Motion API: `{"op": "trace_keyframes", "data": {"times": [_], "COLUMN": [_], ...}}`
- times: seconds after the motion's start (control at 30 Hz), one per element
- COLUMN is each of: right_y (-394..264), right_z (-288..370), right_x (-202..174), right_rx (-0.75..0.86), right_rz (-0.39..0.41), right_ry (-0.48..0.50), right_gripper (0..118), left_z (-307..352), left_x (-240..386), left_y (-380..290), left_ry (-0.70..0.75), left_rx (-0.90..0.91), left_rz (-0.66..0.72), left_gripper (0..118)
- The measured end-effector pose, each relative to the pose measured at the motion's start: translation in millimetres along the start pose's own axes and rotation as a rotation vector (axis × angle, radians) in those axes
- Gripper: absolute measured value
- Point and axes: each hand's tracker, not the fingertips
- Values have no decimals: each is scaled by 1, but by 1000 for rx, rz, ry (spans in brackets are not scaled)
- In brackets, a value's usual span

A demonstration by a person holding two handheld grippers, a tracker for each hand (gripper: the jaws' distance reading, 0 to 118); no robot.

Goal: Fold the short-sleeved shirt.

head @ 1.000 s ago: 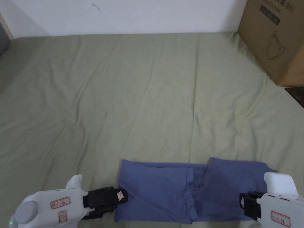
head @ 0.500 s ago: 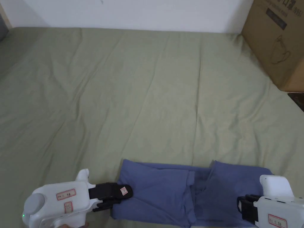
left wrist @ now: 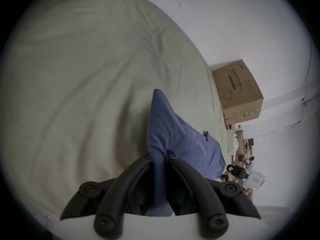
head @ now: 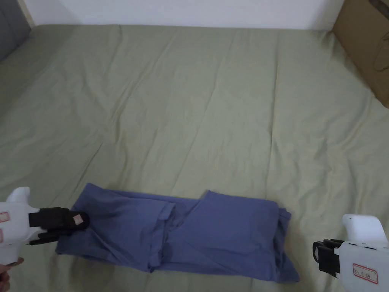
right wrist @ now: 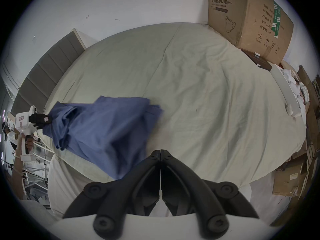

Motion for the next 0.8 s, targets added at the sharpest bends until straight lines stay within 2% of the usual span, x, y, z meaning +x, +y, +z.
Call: {"op": "trace_keyframes", "data": {"times": [0.13, 0.27, 0.33, 0.4, 0.43, 0.53, 0.63, 0.7, 0.8], "right_y": [-5, -7, -8, -9, -10, -12, -16, -19, -25], "right_z": [-3, -4, -3, -2, -2, -1, -1, 2, 6], "right_x": [2, 7, 10, 14, 16, 24, 32, 39, 50], "right_rx": [-11, -15, -15, -9, -8, -5, -4, 2, 8], "right_rz": [-5, -16, -24, -40, -47, -63, -83, -103, -128], "right_ry": [5, 7, 7, 10, 10, 11, 5, 13, 7], "right_gripper": [0, 0, 0, 0, 0, 0, 0, 0, 0], "left_z": [11, 11, 16, 19, 17, 2, -33, -64, -112], "left_x": [1, 36, 24, 56, 103, 172, 212, 227, 252], "left_y": [-1, -6, 6, 3, -7, -17, -24, -33, -51], "left_ry": [24, 75, 87, 57, 57, 44, 46, -5, -20], "left_rx": [35, 48, 53, 74, 78, 50, -11, -87, -177], "left_rz": [23, 9, 44, 8, -7, -145, -302, -394, -412], "left_gripper": [10, 10, 10, 10, 10, 10, 10, 10, 10]}}
